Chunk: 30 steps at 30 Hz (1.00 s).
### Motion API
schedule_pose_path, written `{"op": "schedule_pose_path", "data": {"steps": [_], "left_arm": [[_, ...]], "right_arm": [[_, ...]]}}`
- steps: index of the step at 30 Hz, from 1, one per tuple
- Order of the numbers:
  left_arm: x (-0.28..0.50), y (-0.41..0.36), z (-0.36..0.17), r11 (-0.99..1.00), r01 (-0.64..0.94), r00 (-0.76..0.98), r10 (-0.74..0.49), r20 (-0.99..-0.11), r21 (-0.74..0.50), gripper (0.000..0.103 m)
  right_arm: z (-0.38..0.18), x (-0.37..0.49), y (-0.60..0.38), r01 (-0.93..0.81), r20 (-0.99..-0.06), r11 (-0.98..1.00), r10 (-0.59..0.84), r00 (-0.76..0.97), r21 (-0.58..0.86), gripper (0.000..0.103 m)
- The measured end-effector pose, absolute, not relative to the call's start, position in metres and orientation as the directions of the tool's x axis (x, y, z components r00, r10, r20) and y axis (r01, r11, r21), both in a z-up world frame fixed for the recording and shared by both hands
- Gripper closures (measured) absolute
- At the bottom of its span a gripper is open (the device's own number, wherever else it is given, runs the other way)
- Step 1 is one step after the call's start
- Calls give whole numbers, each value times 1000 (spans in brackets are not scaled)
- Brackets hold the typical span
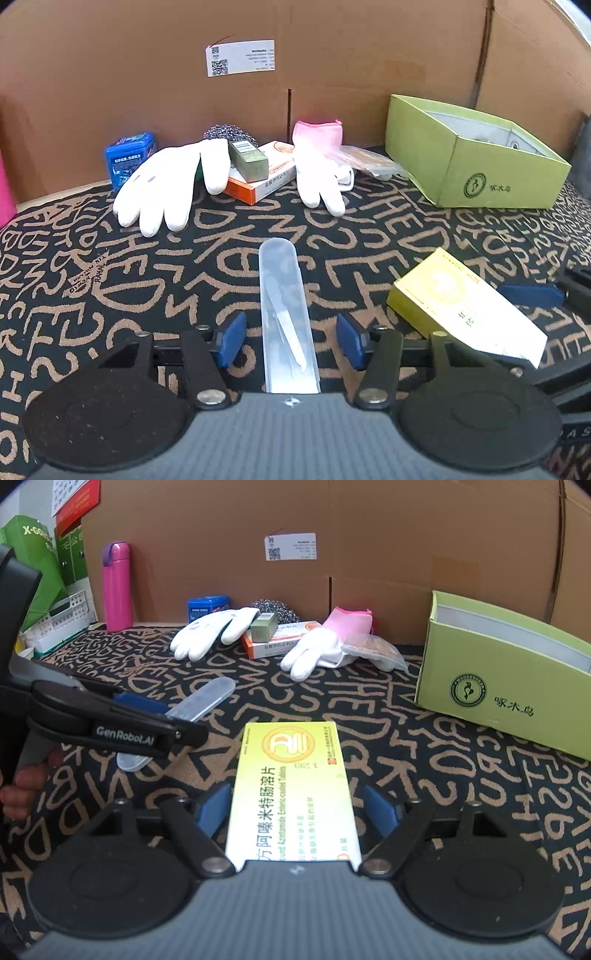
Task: Organize objects
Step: 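Lift the yellow box and clear tube with both tools toward the lime-green box, then lower both held items into the lime-green box and open both tools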
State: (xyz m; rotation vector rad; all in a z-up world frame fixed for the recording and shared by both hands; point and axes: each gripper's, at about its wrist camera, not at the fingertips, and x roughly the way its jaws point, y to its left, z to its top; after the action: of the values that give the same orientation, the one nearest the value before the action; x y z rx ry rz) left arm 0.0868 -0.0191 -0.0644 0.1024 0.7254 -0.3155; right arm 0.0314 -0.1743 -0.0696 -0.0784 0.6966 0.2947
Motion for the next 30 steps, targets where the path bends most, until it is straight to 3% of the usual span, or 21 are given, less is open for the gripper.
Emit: {"op": "schedule_pose_path", "data": {"steps": [2,3,4,7,8,9,11,19,30], "left_arm": [[86,-20,-65,948,319,709,-244,-662,-8,50],[84,-20,-65,949,316,712,-238,-661,-1,56],[84,-20,-64,949,317,711,-238,-661,-1,69],[83,-19,-63,950,313,709,-241,-663,-11,70],[83,-21,-64,950,313,714,-237,-658,-2,70],[83,-23,-65,949,314,721,-230,-654,12,70],[83,-29,-65,945,323,728,-219,-650,44,74],[67,-41,-49,931,362,700,-299,-649,-39,75],[81,-114,33,841,530,708,-510,-489,-111,75]], "right_arm": [[-70,33,-175,-292,-642,956,243,727,31,24],[-71,34,-174,-291,-643,956,244,726,34,24],[-72,35,-174,-291,-645,956,247,723,39,24],[-78,36,-171,-291,-642,956,247,726,39,27],[-79,34,-169,-287,-633,958,237,737,25,35],[-78,34,-169,-286,-627,958,236,742,22,37],[-77,32,-171,-282,-624,959,243,743,37,37],[-64,9,-207,-220,-578,966,258,774,136,37],[-7,12,-280,-74,-432,994,101,896,79,37]]}}
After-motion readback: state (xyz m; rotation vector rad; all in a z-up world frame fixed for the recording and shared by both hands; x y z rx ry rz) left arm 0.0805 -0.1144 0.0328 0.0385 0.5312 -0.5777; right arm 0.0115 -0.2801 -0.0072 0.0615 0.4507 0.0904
